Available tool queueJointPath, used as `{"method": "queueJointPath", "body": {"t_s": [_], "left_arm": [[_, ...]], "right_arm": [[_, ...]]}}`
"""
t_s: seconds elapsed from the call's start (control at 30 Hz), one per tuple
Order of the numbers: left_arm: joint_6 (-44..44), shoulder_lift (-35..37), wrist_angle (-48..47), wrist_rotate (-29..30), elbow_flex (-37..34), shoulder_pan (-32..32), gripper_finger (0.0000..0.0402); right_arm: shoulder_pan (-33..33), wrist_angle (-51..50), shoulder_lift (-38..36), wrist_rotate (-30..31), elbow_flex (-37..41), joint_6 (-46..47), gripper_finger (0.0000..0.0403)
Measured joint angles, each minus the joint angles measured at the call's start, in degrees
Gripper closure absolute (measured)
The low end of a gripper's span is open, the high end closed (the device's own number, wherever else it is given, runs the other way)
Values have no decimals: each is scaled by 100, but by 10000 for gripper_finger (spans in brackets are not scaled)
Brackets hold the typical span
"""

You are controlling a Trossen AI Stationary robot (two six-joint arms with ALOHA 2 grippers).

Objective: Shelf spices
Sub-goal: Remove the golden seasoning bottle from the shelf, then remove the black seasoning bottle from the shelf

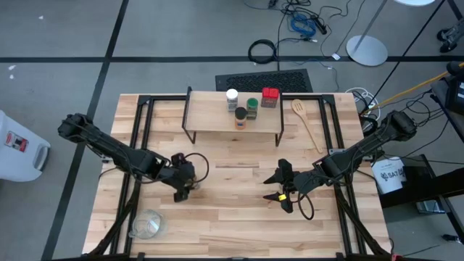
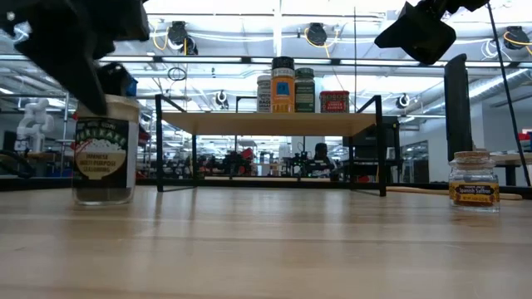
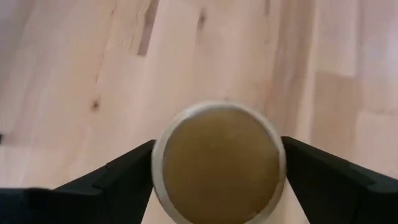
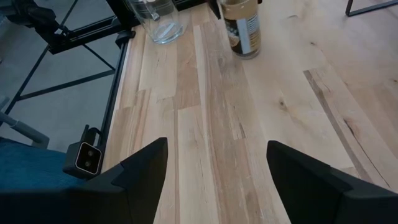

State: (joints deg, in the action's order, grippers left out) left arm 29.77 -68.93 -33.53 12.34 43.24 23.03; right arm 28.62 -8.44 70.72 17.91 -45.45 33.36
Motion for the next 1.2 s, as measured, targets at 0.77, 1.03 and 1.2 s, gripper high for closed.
{"method": "queueJointPath", "body": {"t_s": [0.77,1.03,1.2], "left_arm": [[-1881,2,-1014,2044,2524,-225,63],[-2023,-14,-780,2355,2759,-540,63],[-2168,-39,-872,2356,2757,-544,63]], "right_arm": [[-1208,-25,6,787,-781,-1398,142],[-2499,11,3,715,-1677,-3486,139],[-3329,-3,15,-329,-1906,-4006,120]]}}
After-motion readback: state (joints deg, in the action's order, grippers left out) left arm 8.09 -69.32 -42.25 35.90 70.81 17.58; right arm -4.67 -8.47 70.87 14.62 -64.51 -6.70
